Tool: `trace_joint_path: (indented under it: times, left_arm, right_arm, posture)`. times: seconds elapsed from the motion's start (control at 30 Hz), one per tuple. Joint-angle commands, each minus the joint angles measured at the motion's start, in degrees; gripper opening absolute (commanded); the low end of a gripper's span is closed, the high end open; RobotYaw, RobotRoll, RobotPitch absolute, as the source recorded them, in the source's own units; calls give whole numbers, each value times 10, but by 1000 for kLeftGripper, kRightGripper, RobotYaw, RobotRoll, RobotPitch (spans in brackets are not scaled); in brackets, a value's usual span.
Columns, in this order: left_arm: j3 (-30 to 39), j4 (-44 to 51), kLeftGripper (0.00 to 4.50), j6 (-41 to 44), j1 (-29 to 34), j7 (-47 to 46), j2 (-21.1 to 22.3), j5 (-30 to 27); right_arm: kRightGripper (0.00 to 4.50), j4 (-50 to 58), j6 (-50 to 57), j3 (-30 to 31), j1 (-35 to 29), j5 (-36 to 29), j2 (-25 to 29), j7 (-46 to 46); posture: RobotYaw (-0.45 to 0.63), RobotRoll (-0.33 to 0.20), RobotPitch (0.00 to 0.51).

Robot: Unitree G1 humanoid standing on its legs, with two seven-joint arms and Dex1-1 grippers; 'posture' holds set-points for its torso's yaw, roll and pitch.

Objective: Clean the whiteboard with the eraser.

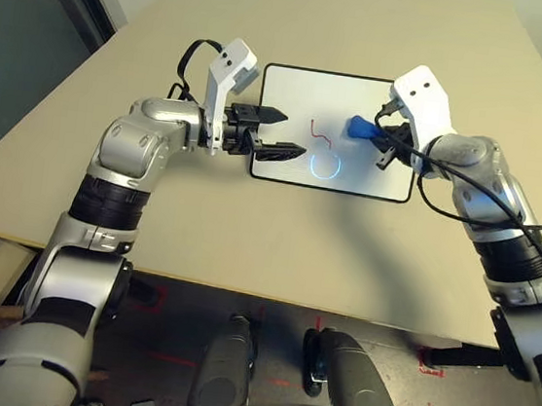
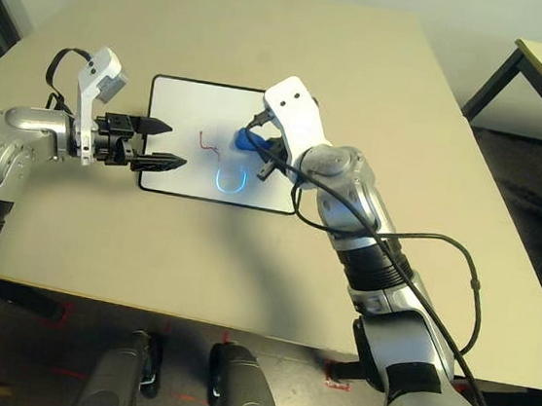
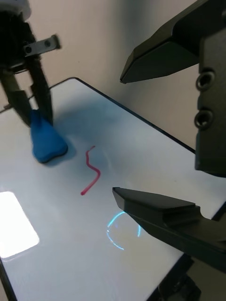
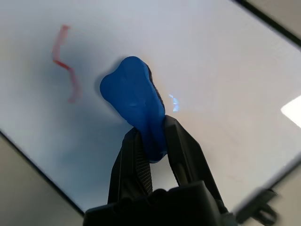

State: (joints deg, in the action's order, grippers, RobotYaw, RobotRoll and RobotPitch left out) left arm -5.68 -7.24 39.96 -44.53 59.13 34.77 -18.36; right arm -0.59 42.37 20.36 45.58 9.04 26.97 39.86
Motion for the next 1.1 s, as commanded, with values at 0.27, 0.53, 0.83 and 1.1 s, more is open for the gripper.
trace_joint_path:
  times: [0.27, 0.53, 0.83, 1.1]
  left_arm:
    - [1, -5, 4500, 15, 8, 3, 30, 1]
    - [4, 5, 4500, 23, 11, -2, 31, -3]
    - [3, 3, 4500, 22, 11, 0, 28, -6]
    - [-1, 1, 4500, 20, 10, 1, 24, -6]
  right_arm:
    - [584, 40, 10, 62, -47, 9, -17, 21]
    - [582, -49, -32, 21, 40, 22, -22, -20]
    - [581, 5, -8, 55, -30, 29, -3, 9]
    - [581, 28, -3, 62, -68, 41, 14, 19]
  posture:
    - [-8, 0, 144]
    - [-12, 0, 137]
    - [-13, 0, 136]
    - [-20, 0, 142]
